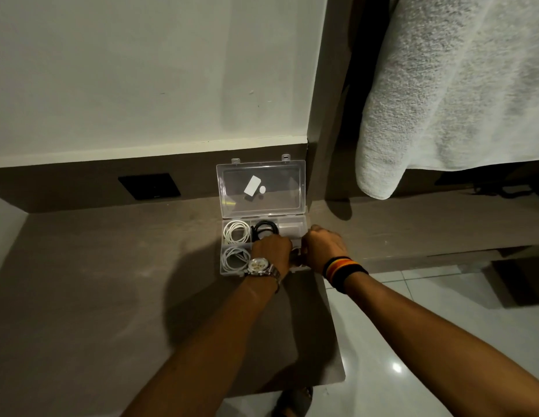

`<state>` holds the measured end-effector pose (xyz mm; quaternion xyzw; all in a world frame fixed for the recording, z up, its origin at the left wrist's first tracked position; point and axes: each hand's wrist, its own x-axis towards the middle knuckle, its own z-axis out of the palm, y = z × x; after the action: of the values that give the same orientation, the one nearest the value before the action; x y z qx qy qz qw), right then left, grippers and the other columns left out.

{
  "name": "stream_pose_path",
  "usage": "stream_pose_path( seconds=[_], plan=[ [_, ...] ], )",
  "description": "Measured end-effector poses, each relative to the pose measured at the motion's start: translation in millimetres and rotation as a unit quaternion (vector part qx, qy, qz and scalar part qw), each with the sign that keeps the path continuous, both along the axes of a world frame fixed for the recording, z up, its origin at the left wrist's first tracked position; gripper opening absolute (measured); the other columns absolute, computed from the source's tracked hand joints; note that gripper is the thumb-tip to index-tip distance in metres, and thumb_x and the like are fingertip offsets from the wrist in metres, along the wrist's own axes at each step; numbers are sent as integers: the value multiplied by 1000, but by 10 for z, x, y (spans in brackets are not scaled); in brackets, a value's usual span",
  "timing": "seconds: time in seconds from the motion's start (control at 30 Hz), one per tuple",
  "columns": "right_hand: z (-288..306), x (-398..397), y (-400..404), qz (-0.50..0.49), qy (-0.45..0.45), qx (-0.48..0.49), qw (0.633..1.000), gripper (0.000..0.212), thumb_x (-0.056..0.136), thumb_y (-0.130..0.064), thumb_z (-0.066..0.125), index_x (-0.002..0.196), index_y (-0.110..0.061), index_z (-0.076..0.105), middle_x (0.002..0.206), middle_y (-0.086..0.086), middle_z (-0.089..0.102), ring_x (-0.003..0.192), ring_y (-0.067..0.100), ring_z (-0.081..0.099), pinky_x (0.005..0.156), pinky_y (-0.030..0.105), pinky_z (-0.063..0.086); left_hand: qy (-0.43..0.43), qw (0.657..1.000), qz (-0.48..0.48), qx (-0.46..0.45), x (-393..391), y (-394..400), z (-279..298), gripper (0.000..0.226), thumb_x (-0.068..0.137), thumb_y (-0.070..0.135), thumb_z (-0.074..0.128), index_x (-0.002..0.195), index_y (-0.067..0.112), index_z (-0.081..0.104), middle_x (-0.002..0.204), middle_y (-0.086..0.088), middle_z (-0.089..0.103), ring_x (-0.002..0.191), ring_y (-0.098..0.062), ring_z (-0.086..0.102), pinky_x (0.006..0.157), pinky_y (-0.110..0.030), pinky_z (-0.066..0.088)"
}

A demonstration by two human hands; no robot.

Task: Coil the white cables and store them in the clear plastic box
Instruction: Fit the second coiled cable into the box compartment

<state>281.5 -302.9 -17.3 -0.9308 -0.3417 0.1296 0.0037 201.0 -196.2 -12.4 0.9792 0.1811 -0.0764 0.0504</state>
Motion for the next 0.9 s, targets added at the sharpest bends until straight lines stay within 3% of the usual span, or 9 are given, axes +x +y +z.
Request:
stream_pose_path(
  seconds=[0.17, 0.33, 0.43, 0.53, 0.6, 0.77, 0.9],
  plan=[
    [13, -40, 85, 12, -49, -74, 996, 45, 84, -50, 75, 112, -16, 68, 107, 5, 68, 97, 24, 67, 107, 47, 43, -3, 1000, 11, -5, -10, 6, -40, 15, 88, 28, 67, 92, 15, 74, 95, -8, 73, 90, -28, 70, 72, -36, 56],
    [-28, -40, 157, 2, -25, -65, 998, 48, 83, -52, 75, 115, -17, 67, 109, 6, 69, 98, 26, 68, 109, 50, 40, 10, 1000, 17, -8, -26, 10, -1, 15, 89, 26, 64, 94, 14, 73, 98, -8, 72, 93, -29, 70, 73, -37, 56],
    [-15, 13, 144, -20, 5, -40, 999, 50, 80, -52, 78, 112, -17, 67, 108, 6, 69, 96, 26, 67, 102, 47, 46, 6, 1000, 17, -13, -38, 6, 7, 17, 90, 27, 63, 93, 13, 73, 97, -9, 73, 91, -29, 70, 72, -37, 55],
    [13, 72, 115, -84, 79, 4, 993, 50, 71, -53, 84, 106, -20, 72, 100, 4, 71, 85, 22, 66, 83, 34, 55, -3, 1000, 13, -17, -36, 7, 2, 17, 90, 25, 62, 96, 13, 72, 100, -10, 73, 94, -30, 70, 74, -37, 54],
    [25, 73, 128, -120, 118, 27, 985, 49, 68, -50, 87, 106, -21, 74, 96, 3, 73, 82, 21, 67, 78, 32, 56, -5, 1000, 9, -17, -37, 5, 6, 17, 90, 26, 64, 98, 14, 72, 101, -10, 72, 96, -30, 69, 75, -37, 54],
    [57, 119, 173, -252, 240, 104, 932, 34, 71, -32, 88, 90, -17, 64, 91, 5, 70, 87, 25, 68, 80, 37, 59, -10, 999, 5, -32, -51, 14, -4, 18, 89, 28, 65, 97, 13, 71, 102, -11, 71, 95, -31, 68, 76, -39, 54],
    [94, 151, 186, -343, 319, 158, 869, 43, 74, -23, 87, 99, -17, 53, 90, 5, 61, 85, 26, 63, 70, 37, 53, -15, 998, 26, -60, -48, 41, -13, 18, 88, 29, 65, 92, 12, 71, 99, -10, 70, 92, -31, 68, 77, -39, 56]
  ],
)
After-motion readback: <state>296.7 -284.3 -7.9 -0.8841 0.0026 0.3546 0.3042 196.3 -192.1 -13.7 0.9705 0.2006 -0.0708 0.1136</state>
